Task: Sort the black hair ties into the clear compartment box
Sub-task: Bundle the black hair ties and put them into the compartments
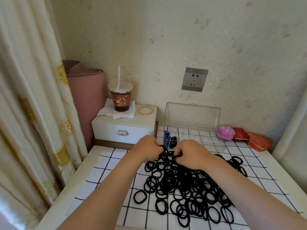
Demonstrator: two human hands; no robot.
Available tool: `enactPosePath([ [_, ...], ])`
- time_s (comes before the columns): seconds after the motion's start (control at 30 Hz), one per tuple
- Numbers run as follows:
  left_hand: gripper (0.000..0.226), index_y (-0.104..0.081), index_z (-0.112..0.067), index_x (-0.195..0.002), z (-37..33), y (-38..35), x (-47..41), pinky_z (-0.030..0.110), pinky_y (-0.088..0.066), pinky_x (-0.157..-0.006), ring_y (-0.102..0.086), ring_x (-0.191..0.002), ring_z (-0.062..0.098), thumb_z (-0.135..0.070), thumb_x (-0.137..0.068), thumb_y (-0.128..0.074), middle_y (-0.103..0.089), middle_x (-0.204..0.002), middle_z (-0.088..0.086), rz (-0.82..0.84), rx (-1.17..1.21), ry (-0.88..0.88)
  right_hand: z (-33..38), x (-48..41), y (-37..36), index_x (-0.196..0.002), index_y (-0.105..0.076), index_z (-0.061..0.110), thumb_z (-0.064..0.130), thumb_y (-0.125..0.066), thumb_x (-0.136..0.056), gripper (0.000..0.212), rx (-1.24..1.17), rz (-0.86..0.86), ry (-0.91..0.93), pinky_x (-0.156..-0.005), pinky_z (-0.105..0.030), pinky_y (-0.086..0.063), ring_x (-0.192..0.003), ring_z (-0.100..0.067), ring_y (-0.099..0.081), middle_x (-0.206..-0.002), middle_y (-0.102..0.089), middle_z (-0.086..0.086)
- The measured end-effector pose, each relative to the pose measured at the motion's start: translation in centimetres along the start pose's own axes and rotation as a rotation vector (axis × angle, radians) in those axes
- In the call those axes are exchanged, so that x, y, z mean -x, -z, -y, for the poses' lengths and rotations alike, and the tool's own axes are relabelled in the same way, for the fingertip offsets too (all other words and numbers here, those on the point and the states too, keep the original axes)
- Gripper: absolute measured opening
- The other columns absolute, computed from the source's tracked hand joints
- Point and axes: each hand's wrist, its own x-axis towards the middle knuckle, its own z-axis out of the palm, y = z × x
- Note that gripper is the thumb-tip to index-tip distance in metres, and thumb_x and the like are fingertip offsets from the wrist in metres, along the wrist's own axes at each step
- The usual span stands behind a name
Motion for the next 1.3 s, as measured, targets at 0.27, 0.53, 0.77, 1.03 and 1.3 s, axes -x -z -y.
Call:
enactPosePath([
  [0.27, 0.013, -0.076, -0.017, -0.091, -1.0, -1.2, 0.9, 0.017, -0.044, -0.057, -0.061, -0.075, 0.01, -0.024, -0.089, -0.065, -0.068, -0.082, -0.004, -0.075, -0.019, -0.072, -0.1, 3.5, 2.8, -0.075, -0.076, 0.037, 0.013, -0.078, -0.08, 0.025, -0.579, -0.177, -0.135, -0.069, -0.012, -0.049, -0.073, 0.003, -0.07, -0.077, -0.076, 0.015],
  [0.53, 0.026, -0.073, -0.011, -0.113, -2.9, -3.1, 2.1, 0.024, -0.06, -0.076, -0.071, -0.078, 0.011, -0.022, -0.089, -0.072, -0.075, -0.094, 0.008, 0.27, 0.452, -0.018, 0.7, 5.8, 1.6, -0.094, -0.075, 0.007, -0.004, -0.067, -0.088, 0.014, -1.186, -0.182, -0.278, -0.059, -0.028, -0.057, -0.071, -0.023, -0.072, -0.088, -0.076, -0.018],
  [0.77, 0.03, -0.07, -0.005, -0.114, -3.3, -3.2, 1.7, 0.035, -0.057, -0.091, -0.07, -0.095, 0.02, -0.027, -0.094, -0.065, -0.074, -0.102, 0.01, 0.427, 0.714, 0.039, -1.2, 4.6, 0.9, -0.085, -0.076, 0.024, 0.008, -0.074, -0.083, 0.016, -0.853, -0.254, -0.232, -0.062, -0.033, -0.058, -0.059, -0.016, -0.067, -0.075, -0.075, -0.001],
  [1.03, 0.029, -0.065, -0.005, -0.125, -2.6, -3.2, 0.5, 0.026, -0.059, -0.083, -0.069, -0.093, 0.016, -0.006, -0.097, -0.057, -0.069, -0.117, 0.017, 0.306, 0.705, 0.024, -2.3, 2.6, 1.6, -0.11, -0.07, 0.029, 0.019, -0.08, -0.079, 0.034, -0.819, -0.092, -0.169, -0.06, -0.018, -0.046, -0.074, -0.005, -0.064, -0.101, -0.068, 0.001],
  [1.3, 0.022, -0.066, -0.007, -0.11, -2.7, -2.6, 0.2, 0.026, -0.06, -0.079, -0.072, -0.077, 0.013, -0.011, -0.089, -0.071, -0.07, -0.098, 0.009, 0.21, 0.598, -0.019, -3.0, 2.5, 1.5, -0.109, -0.069, 0.002, 0.009, -0.069, -0.09, 0.02, -1.23, 0.087, -0.256, -0.052, -0.026, -0.052, -0.069, -0.018, -0.068, -0.089, -0.074, -0.015],
])
